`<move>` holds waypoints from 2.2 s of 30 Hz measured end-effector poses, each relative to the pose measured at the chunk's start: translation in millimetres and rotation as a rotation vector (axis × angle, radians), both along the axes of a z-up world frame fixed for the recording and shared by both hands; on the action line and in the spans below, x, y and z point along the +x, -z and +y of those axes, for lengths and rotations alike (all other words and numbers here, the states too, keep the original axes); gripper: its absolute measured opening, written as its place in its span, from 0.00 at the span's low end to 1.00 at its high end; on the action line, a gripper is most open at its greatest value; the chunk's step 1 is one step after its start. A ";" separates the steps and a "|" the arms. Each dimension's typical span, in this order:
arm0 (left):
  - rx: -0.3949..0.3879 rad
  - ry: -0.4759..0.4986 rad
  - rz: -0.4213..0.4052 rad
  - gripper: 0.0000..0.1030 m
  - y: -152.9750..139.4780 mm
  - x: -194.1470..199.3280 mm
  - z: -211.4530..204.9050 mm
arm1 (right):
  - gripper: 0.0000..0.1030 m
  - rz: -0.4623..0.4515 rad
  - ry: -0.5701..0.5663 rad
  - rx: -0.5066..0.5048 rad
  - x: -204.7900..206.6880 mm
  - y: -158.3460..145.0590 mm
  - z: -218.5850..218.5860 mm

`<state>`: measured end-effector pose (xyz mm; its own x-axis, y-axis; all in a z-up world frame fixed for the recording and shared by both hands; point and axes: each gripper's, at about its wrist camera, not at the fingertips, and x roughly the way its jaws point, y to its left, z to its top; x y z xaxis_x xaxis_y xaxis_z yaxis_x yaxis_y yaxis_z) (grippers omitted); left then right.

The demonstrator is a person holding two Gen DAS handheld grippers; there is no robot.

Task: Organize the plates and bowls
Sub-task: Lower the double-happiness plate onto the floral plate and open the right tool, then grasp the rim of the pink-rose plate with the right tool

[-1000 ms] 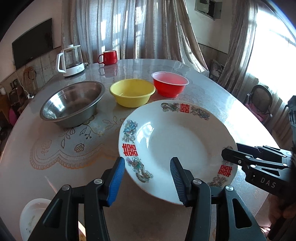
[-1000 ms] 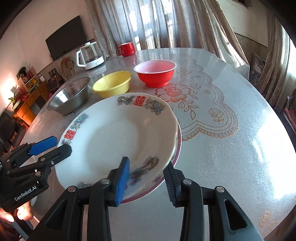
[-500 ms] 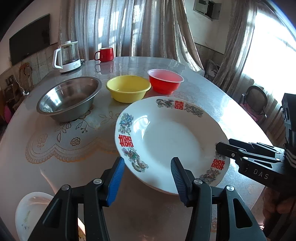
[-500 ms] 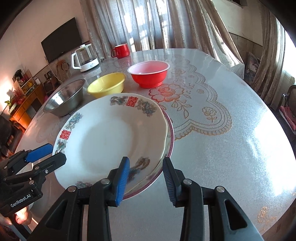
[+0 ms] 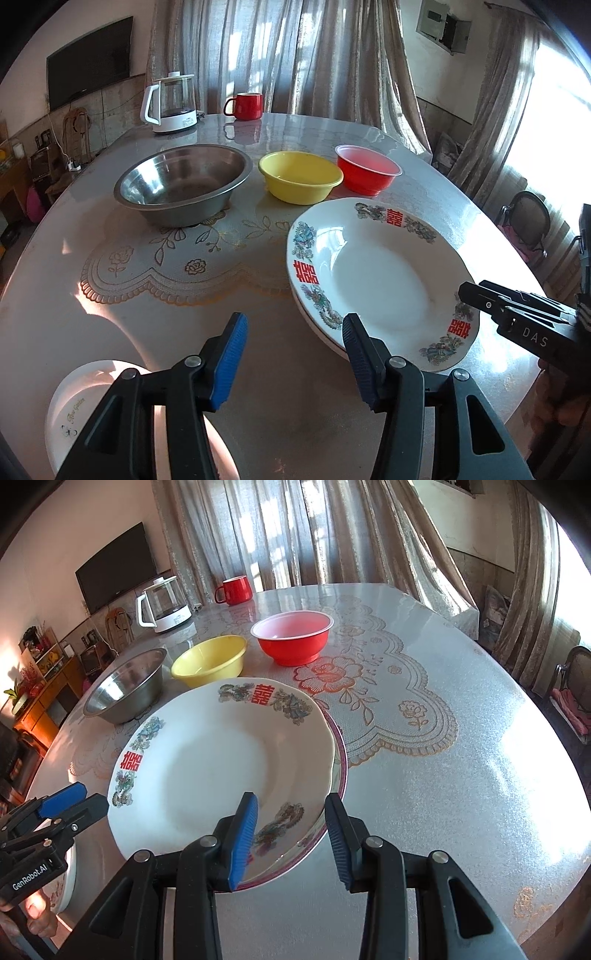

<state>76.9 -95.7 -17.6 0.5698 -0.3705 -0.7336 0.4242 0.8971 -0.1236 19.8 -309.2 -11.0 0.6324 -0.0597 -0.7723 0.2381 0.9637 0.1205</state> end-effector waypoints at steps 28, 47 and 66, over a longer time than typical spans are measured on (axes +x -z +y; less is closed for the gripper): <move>-0.032 -0.148 -0.025 0.54 -10.1 -10.9 70.8 | 0.37 -0.064 -0.196 0.061 6.9 -14.1 64.5; -0.041 -0.300 -0.015 0.54 -0.9 -27.2 155.3 | 0.38 0.032 -0.576 0.246 13.6 13.2 168.2; -0.076 -0.310 0.085 0.42 42.8 -64.4 201.3 | 0.34 0.090 -0.662 0.237 19.6 40.8 196.7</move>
